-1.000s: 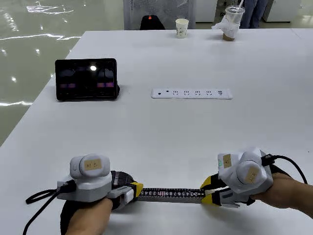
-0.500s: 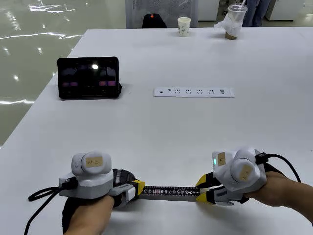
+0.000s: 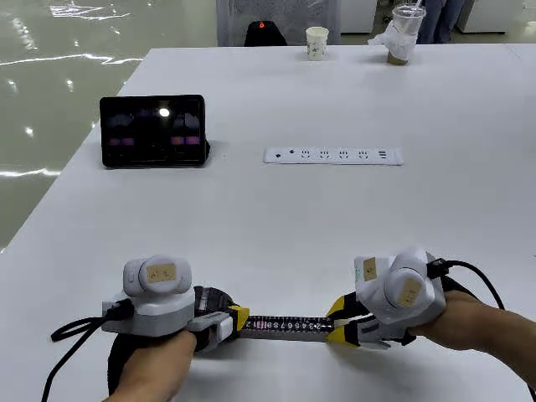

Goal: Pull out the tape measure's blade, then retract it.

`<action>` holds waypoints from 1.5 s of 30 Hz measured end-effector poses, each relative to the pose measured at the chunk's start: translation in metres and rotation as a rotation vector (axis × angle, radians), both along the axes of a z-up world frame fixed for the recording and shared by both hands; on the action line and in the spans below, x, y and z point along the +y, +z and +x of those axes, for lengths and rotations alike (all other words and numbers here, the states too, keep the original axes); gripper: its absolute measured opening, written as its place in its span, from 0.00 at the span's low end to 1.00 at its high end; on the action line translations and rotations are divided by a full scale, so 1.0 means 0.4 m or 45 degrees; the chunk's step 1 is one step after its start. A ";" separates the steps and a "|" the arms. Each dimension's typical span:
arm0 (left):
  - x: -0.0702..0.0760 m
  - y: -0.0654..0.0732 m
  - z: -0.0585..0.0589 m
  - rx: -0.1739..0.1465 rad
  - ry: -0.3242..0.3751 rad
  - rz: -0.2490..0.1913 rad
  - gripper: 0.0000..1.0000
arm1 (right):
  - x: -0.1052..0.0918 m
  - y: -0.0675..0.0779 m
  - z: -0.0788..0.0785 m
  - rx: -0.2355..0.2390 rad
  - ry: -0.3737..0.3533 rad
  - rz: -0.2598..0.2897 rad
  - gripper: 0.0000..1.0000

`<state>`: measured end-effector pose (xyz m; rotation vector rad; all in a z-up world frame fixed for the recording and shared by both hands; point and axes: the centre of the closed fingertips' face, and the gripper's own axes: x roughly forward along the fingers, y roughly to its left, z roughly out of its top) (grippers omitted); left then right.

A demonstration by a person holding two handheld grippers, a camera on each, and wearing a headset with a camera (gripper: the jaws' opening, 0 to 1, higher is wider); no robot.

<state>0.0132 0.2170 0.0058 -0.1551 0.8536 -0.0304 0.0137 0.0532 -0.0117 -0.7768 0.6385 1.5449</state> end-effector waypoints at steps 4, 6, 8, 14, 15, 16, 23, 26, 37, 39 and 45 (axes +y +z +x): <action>0.000 0.000 0.000 0.002 0.000 -0.003 0.61 | 0.011 0.001 -0.001 -0.002 0.006 0.003 0.11; 0.000 0.001 0.000 0.002 0.000 -0.005 0.62 | 0.017 0.002 -0.001 -0.003 0.009 0.005 0.11; 0.000 0.001 0.000 0.002 0.000 -0.008 0.62 | 0.023 0.003 -0.002 -0.004 0.011 0.007 0.11; 0.000 0.002 -0.001 0.004 0.000 -0.016 0.62 | 0.038 0.005 -0.003 -0.003 0.016 0.011 0.11; -0.001 0.002 -0.001 0.005 0.000 -0.018 0.62 | 0.043 0.005 -0.003 -0.003 0.018 0.013 0.11; -0.001 0.002 -0.001 0.005 0.001 -0.019 0.62 | 0.046 0.005 -0.003 -0.005 0.020 0.012 0.11; 0.000 0.000 0.000 0.007 0.001 -0.026 0.62 | 0.066 0.004 -0.006 -0.008 0.028 0.015 0.11; 0.002 -0.002 0.003 0.007 0.000 -0.028 0.62 | 0.072 0.004 -0.007 -0.008 0.030 0.017 0.11; 0.003 -0.005 0.002 0.012 -0.005 -0.037 0.62 | 0.109 0.005 -0.016 0.004 0.037 0.037 0.11; 0.002 -0.005 0.002 0.012 -0.006 -0.039 0.62 | 0.116 0.006 -0.018 0.004 0.040 0.040 0.11; 0.004 -0.005 0.003 0.014 -0.005 -0.048 0.62 | 0.138 0.008 -0.019 0.005 0.047 0.050 0.11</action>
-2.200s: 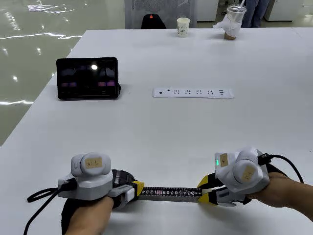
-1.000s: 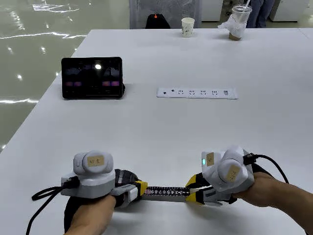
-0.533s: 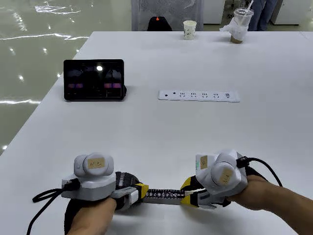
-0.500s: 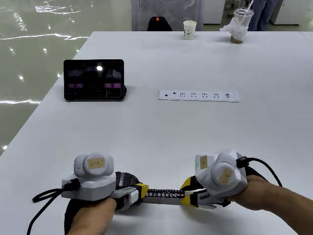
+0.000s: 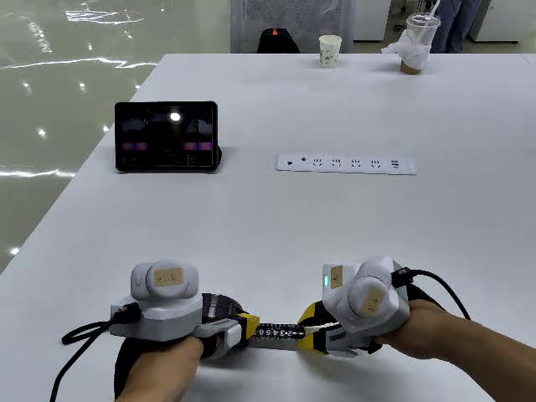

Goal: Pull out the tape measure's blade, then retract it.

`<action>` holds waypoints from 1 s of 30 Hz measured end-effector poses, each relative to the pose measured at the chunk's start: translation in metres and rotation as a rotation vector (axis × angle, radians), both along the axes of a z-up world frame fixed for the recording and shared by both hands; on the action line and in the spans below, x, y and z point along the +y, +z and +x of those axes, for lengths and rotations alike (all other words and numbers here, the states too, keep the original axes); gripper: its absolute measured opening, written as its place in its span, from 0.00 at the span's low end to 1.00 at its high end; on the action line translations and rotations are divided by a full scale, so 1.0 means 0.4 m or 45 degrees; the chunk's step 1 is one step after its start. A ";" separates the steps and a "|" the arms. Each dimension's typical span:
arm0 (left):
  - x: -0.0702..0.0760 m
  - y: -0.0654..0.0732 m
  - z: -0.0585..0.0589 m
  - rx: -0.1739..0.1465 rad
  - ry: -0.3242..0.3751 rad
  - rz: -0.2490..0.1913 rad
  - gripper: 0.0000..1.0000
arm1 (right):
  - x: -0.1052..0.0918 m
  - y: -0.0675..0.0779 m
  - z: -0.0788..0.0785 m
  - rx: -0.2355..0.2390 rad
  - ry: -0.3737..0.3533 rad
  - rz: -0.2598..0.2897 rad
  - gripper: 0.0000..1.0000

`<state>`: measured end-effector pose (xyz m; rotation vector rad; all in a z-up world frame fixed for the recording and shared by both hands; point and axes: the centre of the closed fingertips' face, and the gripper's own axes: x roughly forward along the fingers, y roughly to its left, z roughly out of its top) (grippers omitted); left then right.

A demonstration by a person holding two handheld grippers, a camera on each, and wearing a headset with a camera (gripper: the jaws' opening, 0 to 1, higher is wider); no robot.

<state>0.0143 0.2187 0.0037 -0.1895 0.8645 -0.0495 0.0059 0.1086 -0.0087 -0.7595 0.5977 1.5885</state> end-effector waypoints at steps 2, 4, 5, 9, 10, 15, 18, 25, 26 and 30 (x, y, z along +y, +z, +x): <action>0.000 0.000 0.000 0.000 0.000 -0.002 0.62 | 0.005 0.000 0.000 -0.001 0.003 0.001 0.11; 0.000 0.000 0.000 -0.001 0.001 -0.004 0.62 | 0.010 0.001 -0.001 0.000 0.003 0.004 0.11; 0.000 0.000 0.000 -0.001 0.001 -0.005 0.62 | 0.012 0.001 -0.002 0.000 0.005 0.004 0.11; 0.000 0.000 0.000 -0.001 0.001 -0.009 0.62 | 0.025 0.001 -0.003 0.001 0.007 0.010 0.11; 0.000 0.001 0.000 0.000 0.001 -0.011 0.62 | 0.030 0.000 -0.003 0.000 0.007 0.012 0.11; -0.001 0.001 0.000 0.001 0.000 -0.013 0.62 | 0.045 -0.001 -0.007 -0.003 0.010 0.017 0.11; -0.002 0.003 -0.001 0.001 0.000 -0.016 0.62 | 0.055 -0.001 -0.009 -0.001 0.010 0.022 0.11; -0.002 0.003 -0.001 0.002 0.000 -0.021 0.62 | 0.075 -0.001 -0.012 -0.001 0.010 0.031 0.11; -0.002 0.002 -0.001 0.002 0.000 -0.021 0.62 | 0.079 -0.001 -0.013 0.000 0.009 0.034 0.11; -0.001 0.003 -0.001 0.001 0.002 -0.025 0.62 | 0.091 -0.002 -0.014 0.003 0.008 0.041 0.11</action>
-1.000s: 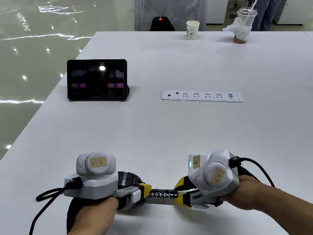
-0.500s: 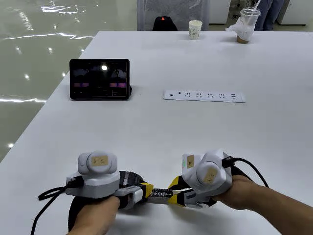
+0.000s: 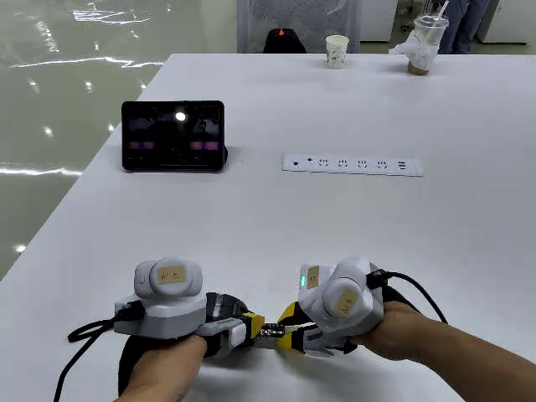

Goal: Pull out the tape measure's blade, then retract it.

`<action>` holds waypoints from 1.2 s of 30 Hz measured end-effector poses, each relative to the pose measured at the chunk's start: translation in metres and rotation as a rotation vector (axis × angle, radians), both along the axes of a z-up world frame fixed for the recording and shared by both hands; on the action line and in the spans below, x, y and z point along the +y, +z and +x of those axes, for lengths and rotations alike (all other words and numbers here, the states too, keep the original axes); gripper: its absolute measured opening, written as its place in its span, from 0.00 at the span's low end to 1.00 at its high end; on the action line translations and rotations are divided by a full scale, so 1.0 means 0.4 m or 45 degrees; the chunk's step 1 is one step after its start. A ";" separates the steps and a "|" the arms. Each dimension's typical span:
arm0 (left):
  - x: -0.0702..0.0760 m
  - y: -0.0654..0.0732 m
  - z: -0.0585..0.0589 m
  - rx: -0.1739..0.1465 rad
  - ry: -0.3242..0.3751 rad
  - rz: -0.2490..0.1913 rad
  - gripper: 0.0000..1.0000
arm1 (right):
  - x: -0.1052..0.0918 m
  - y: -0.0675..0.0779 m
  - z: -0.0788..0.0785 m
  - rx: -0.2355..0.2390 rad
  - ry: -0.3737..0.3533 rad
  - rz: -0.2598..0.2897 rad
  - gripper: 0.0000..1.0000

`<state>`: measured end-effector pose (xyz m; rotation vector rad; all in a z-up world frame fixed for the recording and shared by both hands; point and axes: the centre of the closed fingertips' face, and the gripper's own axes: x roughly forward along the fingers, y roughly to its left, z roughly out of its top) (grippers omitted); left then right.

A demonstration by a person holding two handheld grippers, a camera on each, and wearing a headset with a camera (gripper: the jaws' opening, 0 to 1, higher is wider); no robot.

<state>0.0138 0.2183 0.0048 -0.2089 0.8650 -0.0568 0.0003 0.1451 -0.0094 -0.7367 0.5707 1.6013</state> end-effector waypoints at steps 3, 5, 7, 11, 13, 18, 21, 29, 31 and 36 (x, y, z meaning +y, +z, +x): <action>0.000 0.000 0.000 0.000 -0.001 0.000 0.62 | 0.007 -0.001 -0.001 0.001 0.000 0.003 0.11; 0.000 0.000 0.000 0.000 -0.001 -0.001 0.62 | 0.012 -0.002 -0.002 0.004 -0.002 0.007 0.11; 0.001 -0.001 0.000 0.001 -0.001 -0.002 0.62 | 0.017 -0.002 -0.002 0.004 -0.003 0.011 0.11; 0.000 0.000 -0.001 0.000 -0.001 -0.002 0.62 | 0.024 -0.002 -0.004 0.006 -0.004 0.014 0.11; -0.001 0.000 -0.001 0.000 -0.001 -0.002 0.62 | 0.026 -0.002 -0.005 0.008 -0.004 0.016 0.11; -0.001 0.000 -0.001 0.000 -0.001 -0.003 0.62 | 0.040 -0.003 -0.007 0.013 -0.007 0.025 0.11; -0.001 0.000 -0.001 0.002 -0.002 -0.005 0.62 | 0.048 -0.004 -0.008 0.014 -0.003 0.031 0.11; -0.002 -0.002 0.000 0.002 -0.006 -0.005 0.63 | 0.062 -0.006 -0.011 0.013 0.003 0.031 0.11; -0.002 -0.003 0.000 0.000 -0.006 -0.001 0.63 | 0.062 -0.007 -0.010 0.011 0.003 0.032 0.11; -0.003 -0.003 0.000 -0.003 -0.011 0.006 0.63 | 0.061 -0.009 -0.012 0.018 -0.008 0.037 0.12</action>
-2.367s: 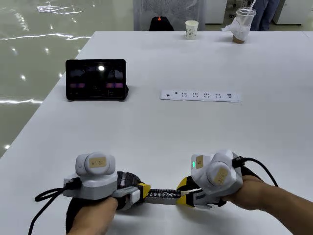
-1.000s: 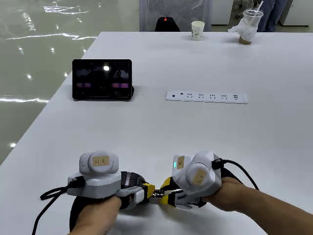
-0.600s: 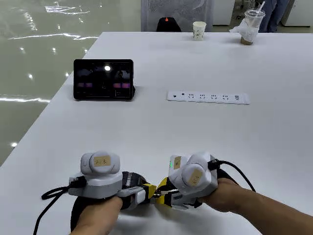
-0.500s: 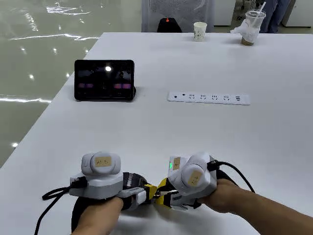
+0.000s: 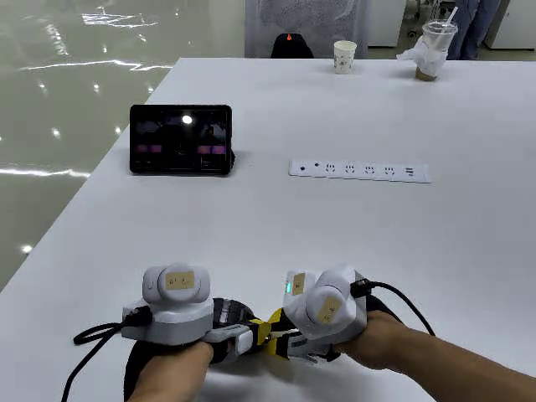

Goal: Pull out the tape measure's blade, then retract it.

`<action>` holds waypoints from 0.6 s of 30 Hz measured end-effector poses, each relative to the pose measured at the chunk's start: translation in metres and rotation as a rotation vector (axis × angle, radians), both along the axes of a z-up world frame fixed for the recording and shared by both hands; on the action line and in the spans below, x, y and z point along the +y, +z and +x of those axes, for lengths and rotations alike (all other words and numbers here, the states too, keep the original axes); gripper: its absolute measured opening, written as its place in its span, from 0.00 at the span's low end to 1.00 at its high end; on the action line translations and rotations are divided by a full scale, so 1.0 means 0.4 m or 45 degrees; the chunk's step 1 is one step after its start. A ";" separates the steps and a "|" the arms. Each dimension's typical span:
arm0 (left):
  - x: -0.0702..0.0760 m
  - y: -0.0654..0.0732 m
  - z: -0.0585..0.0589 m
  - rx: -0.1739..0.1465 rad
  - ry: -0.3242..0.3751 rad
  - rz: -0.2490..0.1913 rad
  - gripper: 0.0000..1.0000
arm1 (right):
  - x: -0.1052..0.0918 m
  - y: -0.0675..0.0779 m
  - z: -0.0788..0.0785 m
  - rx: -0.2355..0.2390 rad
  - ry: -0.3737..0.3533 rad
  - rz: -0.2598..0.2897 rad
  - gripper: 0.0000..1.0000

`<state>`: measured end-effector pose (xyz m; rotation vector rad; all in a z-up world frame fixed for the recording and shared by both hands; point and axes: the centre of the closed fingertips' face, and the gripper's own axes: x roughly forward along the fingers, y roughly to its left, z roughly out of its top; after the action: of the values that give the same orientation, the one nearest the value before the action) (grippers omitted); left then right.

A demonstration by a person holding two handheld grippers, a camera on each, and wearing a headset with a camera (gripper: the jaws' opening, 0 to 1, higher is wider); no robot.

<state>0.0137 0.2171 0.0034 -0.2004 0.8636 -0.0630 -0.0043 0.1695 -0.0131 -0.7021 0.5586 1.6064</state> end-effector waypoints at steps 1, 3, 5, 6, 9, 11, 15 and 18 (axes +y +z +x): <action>-0.001 0.000 0.000 0.000 -0.002 0.004 0.63 | 0.000 -0.001 -0.001 0.000 -0.002 -0.001 0.12; -0.002 0.000 0.000 -0.001 0.000 0.008 0.63 | 0.000 -0.001 0.000 -0.003 -0.005 -0.001 0.12; -0.002 0.000 0.001 -0.001 -0.002 0.009 0.64 | 0.000 -0.002 0.000 -0.007 -0.003 -0.001 0.12; -0.002 0.000 0.001 0.000 -0.004 0.009 0.64 | 0.000 -0.002 0.000 -0.006 -0.005 -0.002 0.12; -0.004 0.000 0.000 0.005 -0.013 0.009 0.64 | 0.001 -0.002 -0.002 -0.008 -0.002 -0.007 0.12; -0.005 0.000 -0.001 0.011 -0.019 0.013 0.65 | 0.002 -0.003 -0.003 -0.019 -0.002 -0.015 0.13; -0.005 -0.001 -0.001 0.022 -0.025 0.014 0.65 | 0.001 -0.003 -0.003 -0.027 -0.002 -0.025 0.13; -0.005 -0.001 -0.002 0.025 -0.026 0.012 0.65 | -0.001 -0.006 -0.003 -0.033 -0.001 -0.037 0.13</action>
<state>0.0130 0.2152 0.0032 -0.1837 0.8858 -0.0764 -0.0055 0.1690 -0.0155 -0.7431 0.5642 1.5893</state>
